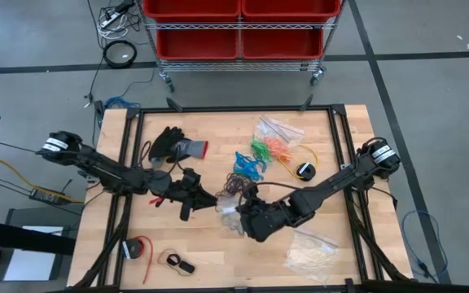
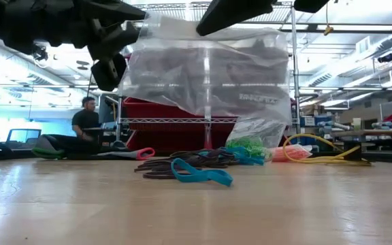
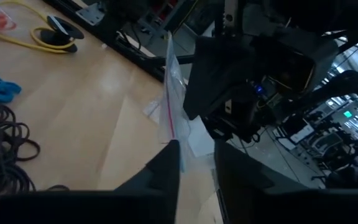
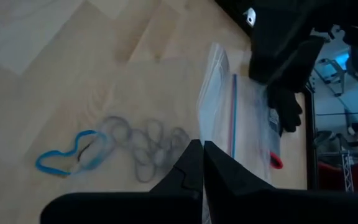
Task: Sort rubber bands
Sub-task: Open the transparent zip bag
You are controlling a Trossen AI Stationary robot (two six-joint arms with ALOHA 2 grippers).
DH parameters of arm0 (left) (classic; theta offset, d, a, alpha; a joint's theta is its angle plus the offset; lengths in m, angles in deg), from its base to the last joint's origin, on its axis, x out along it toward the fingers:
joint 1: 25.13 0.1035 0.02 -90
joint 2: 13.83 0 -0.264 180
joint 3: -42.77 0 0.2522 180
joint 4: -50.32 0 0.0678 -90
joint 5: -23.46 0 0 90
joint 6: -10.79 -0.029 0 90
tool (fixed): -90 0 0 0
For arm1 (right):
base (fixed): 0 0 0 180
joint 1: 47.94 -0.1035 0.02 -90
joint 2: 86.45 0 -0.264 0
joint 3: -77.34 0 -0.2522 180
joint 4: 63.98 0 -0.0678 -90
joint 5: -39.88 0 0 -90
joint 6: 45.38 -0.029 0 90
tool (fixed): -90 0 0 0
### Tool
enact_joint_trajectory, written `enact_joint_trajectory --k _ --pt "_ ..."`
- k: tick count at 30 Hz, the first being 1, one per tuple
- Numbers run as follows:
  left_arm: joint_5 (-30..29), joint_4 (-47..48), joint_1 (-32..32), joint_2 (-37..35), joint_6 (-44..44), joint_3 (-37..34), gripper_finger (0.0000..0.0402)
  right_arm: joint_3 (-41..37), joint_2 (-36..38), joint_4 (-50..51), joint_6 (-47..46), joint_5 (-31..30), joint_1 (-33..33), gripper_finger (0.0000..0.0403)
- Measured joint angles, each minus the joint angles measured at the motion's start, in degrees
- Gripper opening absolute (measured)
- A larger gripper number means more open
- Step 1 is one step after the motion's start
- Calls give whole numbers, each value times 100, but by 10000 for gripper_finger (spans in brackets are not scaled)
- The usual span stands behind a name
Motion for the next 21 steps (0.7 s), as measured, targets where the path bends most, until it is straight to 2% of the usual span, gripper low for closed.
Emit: enact_joint_trajectory --k 5,9,16,21 --pt "-49 5 45 273 58 165 172 0 0 -74 18 -13 9 0" --pt "-231 41 200 435 176 203 200 2 0 -121 52 -17 6 0" --pt "-201 37 439 457 203 203 209 2 0 -106 55 -226 -50 0" --pt "584 -204 470 455 240 205 208 4 0 -93 55 -258 -44 0"
